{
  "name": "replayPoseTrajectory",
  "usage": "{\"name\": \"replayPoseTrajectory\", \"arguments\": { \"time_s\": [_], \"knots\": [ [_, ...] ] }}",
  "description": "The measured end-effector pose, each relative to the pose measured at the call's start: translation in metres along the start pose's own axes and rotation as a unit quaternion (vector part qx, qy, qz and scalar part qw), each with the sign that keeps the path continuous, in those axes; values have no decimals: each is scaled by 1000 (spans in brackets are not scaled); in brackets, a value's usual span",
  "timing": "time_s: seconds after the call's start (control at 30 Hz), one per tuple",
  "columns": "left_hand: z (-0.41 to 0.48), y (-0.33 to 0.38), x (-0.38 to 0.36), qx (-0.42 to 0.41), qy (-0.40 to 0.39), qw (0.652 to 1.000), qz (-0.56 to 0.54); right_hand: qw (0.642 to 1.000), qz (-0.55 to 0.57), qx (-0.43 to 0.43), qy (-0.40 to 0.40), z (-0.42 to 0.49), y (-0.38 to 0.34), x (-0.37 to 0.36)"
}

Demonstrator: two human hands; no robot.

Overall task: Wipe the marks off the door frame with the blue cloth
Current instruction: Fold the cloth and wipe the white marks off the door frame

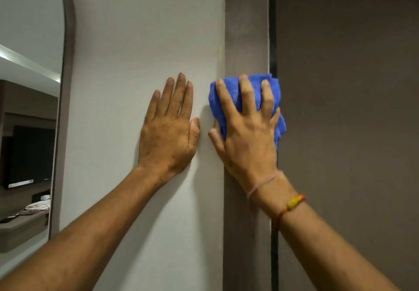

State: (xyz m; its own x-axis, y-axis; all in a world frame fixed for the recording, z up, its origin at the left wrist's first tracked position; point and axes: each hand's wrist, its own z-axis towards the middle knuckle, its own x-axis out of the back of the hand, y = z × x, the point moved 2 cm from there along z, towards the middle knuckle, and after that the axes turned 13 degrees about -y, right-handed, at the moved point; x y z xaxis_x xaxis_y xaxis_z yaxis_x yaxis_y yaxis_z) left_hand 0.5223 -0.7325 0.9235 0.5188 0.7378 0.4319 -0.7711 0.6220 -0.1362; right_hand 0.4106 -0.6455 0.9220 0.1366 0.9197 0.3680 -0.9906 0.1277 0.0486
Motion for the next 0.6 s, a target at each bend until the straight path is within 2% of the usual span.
{"name": "replayPoseTrajectory", "arguments": {
  "time_s": [0.1, 0.17, 0.23, 0.27, 0.33, 0.4, 0.43, 0.53, 0.6],
  "knots": [
    [-24, 22, 18, 29, 0, 986, -167, 997, 71, 4, -25, -69, 0, -8],
    [-59, 52, 25, 33, 35, 946, -319, 988, 148, -25, -40, -118, 11, -7],
    [-105, 95, 26, 40, 8, 894, -447, 977, 201, -69, -30, -165, 35, 0],
    [-126, 117, 23, 61, -51, 856, -512, 974, 207, -92, -23, -187, 48, 5],
    [-164, 172, 3, 88, -246, 744, -615, 969, 192, -154, -31, -242, 78, 25],
    [-199, 236, -17, 48, -434, 605, -666, 958, 173, -220, -69, -299, 101, 53],
    [-213, 266, -23, 22, -478, 558, -678, 949, 162, -256, -91, -326, 112, 69],
    [-253, 353, -26, -31, -533, 503, -679, 899, 123, -388, -164, -406, 145, 129],
    [-281, 414, -17, -75, -573, 461, -673, 857, 102, -470, -183, -458, 167, 177]
  ]
}}
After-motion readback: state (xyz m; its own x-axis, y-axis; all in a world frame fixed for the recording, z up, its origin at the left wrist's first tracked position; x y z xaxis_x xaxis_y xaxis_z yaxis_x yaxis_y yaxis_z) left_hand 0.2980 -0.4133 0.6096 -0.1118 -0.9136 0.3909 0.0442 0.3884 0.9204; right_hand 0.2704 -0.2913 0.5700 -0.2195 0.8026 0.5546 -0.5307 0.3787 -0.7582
